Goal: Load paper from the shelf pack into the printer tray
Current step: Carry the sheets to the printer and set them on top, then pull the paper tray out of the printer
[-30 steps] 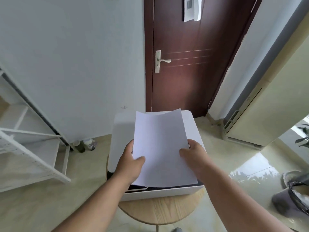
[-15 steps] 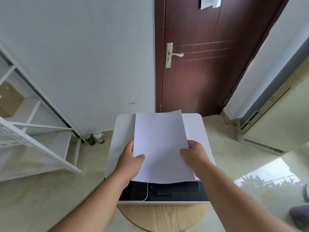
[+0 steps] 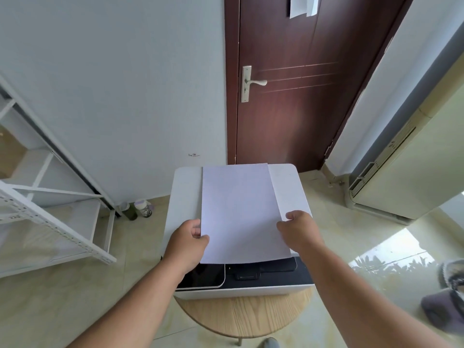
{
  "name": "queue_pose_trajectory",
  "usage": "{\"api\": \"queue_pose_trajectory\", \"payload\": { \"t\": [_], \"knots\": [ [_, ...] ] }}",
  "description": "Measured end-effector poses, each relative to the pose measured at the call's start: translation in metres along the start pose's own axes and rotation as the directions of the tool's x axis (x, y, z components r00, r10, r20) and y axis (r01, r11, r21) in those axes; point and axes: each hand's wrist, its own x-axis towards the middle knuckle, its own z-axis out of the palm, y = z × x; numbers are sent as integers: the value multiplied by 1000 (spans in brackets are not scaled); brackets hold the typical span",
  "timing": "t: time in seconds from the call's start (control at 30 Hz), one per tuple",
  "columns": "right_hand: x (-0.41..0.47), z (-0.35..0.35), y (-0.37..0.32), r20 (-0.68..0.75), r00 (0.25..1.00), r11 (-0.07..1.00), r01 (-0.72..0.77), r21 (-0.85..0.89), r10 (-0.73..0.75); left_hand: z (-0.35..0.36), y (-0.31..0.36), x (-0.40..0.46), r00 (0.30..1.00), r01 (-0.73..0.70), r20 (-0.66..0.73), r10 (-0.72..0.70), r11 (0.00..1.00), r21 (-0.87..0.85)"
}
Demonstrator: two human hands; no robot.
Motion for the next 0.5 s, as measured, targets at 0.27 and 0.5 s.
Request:
{"api": "queue_pose_trajectory", "payload": {
  "t": [0.27,0.5],
  "knots": [
    [-55,-3,46,-144,989,999,28,33,-23,-27,-49,-38,974,-101,-207,93,995,-26],
    [-103,12,127,-114,990,987,-65,147,82,-12,-139,-77,931,-77,-363,32,991,-110]
  ]
}}
